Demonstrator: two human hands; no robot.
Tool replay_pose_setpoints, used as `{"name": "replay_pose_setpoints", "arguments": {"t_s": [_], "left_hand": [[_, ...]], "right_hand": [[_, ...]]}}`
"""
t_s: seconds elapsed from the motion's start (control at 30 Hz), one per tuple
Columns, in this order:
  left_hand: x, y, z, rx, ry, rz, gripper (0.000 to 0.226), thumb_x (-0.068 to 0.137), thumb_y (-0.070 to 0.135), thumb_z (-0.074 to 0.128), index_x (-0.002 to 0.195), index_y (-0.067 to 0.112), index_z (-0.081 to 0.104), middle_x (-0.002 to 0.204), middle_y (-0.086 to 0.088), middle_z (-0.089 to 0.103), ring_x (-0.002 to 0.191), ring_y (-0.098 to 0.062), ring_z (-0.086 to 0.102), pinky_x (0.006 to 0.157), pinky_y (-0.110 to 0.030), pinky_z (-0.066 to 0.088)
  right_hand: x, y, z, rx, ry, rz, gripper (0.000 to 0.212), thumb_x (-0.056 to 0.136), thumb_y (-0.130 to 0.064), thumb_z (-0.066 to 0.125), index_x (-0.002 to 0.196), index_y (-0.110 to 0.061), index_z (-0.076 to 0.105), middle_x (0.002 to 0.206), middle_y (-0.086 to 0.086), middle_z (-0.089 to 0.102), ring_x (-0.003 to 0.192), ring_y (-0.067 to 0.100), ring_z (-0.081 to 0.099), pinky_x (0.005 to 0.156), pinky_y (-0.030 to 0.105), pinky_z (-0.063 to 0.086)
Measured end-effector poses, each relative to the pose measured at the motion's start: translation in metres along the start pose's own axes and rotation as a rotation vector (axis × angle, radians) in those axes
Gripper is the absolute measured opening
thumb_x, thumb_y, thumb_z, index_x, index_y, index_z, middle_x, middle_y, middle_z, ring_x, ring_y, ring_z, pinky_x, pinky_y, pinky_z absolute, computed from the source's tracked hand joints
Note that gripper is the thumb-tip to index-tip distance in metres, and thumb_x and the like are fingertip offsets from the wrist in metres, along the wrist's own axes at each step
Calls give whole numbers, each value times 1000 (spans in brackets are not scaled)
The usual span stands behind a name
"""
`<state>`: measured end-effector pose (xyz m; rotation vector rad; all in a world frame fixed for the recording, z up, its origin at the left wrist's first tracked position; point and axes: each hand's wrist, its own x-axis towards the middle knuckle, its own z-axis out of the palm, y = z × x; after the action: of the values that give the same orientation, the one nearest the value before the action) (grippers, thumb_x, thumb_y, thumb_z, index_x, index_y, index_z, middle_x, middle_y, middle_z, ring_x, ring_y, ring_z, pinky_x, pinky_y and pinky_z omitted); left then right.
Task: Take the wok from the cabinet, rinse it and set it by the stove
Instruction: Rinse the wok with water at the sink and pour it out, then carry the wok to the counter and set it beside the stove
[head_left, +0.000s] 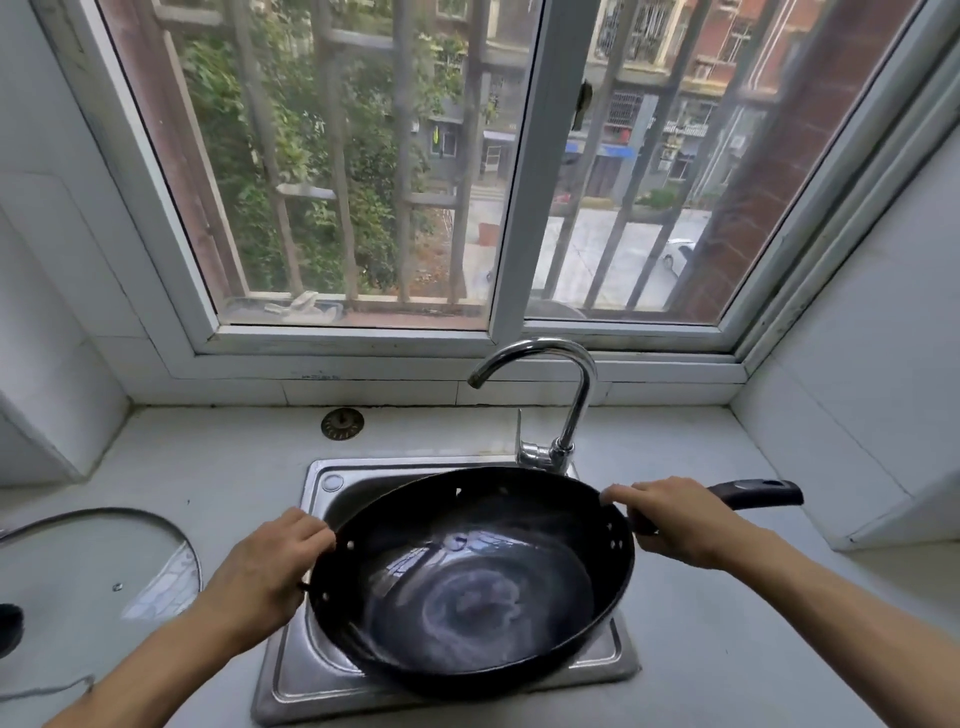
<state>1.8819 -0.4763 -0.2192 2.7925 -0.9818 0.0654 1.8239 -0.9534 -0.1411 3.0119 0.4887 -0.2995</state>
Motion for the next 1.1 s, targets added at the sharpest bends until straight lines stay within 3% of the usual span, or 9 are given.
{"name": "replay_pose_setpoints", "arguments": {"t_s": [0.13, 0.23, 0.3, 0.4, 0.53, 0.6, 0.7, 0.9, 1.1], "left_hand": [[10, -3, -9, 112, -77, -27, 82, 31, 0, 75, 108, 26, 61, 114, 3, 62, 107, -24, 55, 66, -33, 56], [14, -2, -16, 117, -194, -81, 97, 36, 9, 82, 126, 31, 51, 127, -2, 60, 115, -26, 51, 72, -35, 57], [18, 6, -27, 129, -244, -108, 103, 51, 18, 80, 140, 40, 35, 144, -3, 46, 129, -27, 41, 89, -37, 52], [26, 18, -47, 194, -381, -145, 105, 66, 21, 69, 149, 47, 10, 157, 1, 19, 142, -25, 20, 110, -33, 32], [38, 30, -75, 199, -523, -146, 100, 56, 31, 77, 138, 53, 26, 139, 6, 38, 122, -17, 38, 100, -33, 41], [38, 35, -84, 227, -520, -137, 92, 53, 36, 75, 132, 52, 33, 124, 9, 41, 109, -13, 39, 91, -30, 45], [34, 42, -88, 236, -472, -140, 87, 50, 40, 69, 130, 53, 36, 117, 13, 39, 106, -11, 38, 85, -28, 47], [17, 57, -85, 237, -517, -118, 89, 46, 40, 66, 130, 52, 40, 114, 14, 42, 103, -10, 37, 88, -26, 44], [5, 60, -80, 81, -491, -27, 86, 49, 34, 71, 131, 47, 46, 121, 15, 38, 113, -9, 37, 93, -23, 42]], "right_hand": [[-6, -6, -2, 45, 42, -8, 39, 86, -25, 53, 119, -43, 46, 93, -13, 63, 79, 14, 59, 66, 28, 44], [-9, -6, 1, 21, 177, 27, 44, 77, -23, 63, 113, -44, 51, 80, -13, 63, 68, 15, 60, 57, 32, 47], [-13, -4, 4, 16, 303, 40, 51, 66, -21, 73, 108, -44, 55, 70, -15, 60, 55, 14, 58, 46, 29, 43], [-19, 0, 1, 13, 400, 30, 58, 57, -17, 82, 105, -40, 59, 65, -14, 58, 47, 15, 54, 41, 27, 37], [-22, 6, -3, 53, 529, 39, 67, 52, -11, 87, 106, -37, 58, 61, -10, 56, 46, 20, 53, 42, 27, 34], [-23, 10, -4, 77, 559, 24, 66, 53, -9, 87, 106, -36, 58, 61, -9, 56, 46, 20, 52, 43, 27, 34], [-29, 18, 3, 98, 568, -23, 58, 57, -10, 86, 106, -31, 63, 63, -8, 56, 47, 21, 52, 43, 27, 35], [-52, 11, 25, 208, 395, 8, 55, 72, -15, 76, 113, -41, 51, 72, -12, 54, 56, 18, 52, 48, 35, 47], [-96, -13, 24, 282, 260, 93, 52, 79, -12, 68, 118, -41, 51, 81, -14, 45, 69, 7, 44, 61, 27, 48]]}}
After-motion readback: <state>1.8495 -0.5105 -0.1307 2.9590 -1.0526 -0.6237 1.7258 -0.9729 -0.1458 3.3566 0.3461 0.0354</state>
